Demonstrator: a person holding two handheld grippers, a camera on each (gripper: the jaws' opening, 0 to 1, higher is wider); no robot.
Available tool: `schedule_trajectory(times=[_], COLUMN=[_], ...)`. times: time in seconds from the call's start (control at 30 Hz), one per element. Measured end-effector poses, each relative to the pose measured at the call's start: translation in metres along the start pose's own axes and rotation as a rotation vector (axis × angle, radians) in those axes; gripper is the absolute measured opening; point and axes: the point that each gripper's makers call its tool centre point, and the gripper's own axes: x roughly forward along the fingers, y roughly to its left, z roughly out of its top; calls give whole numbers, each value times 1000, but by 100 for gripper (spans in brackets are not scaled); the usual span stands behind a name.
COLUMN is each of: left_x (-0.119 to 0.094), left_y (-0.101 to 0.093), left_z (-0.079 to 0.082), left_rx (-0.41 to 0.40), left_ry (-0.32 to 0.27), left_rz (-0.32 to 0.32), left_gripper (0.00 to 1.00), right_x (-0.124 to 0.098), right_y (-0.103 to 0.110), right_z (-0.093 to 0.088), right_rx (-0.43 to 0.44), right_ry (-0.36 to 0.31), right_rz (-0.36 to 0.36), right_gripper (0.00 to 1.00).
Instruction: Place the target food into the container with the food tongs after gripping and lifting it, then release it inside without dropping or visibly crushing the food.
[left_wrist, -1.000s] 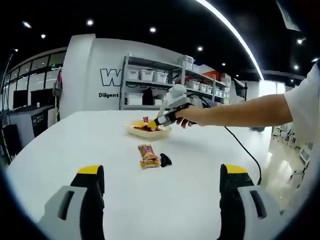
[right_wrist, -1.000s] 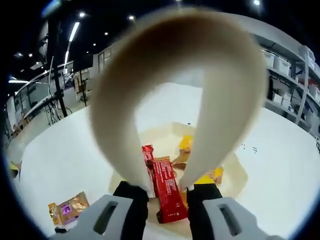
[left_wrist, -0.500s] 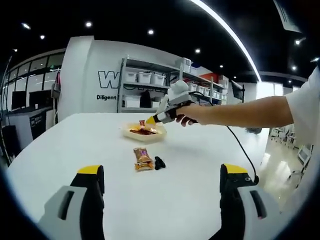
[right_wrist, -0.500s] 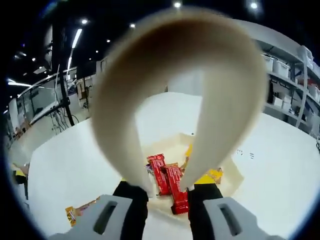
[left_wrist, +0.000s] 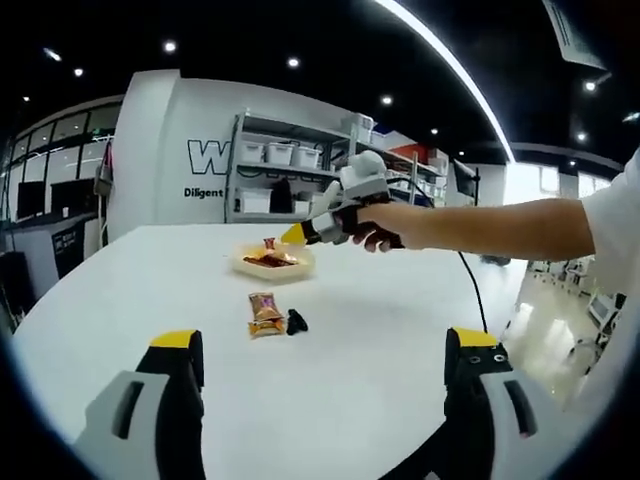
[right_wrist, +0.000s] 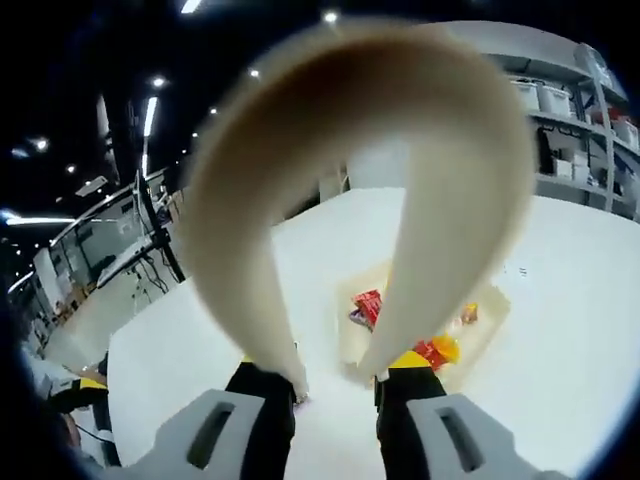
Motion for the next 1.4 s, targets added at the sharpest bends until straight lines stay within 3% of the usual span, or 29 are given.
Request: schedule_trajectory(times=[0.33, 0.6, 0.87, 1.4], left_x=[-6, -6, -9, -15], left_y=[-13, -21, -24, -23], left_z=[1, -5, -2, -3], left_rx=[53, 28, 38, 60], left_ry=[11, 17, 15, 31], left_rz=[-6, -32, -31, -15], left_gripper=[98, 98, 97, 97], right_x=[-20, -30, -24, -10], right_y=[12, 34, 48, 70], right_z=[-22, -48, -78, -100], right_rx=[24, 28, 20, -1], right_ry=[11, 45, 91, 109], right_rz=[11, 46, 63, 96], right_gripper=[25, 25, 25, 25])
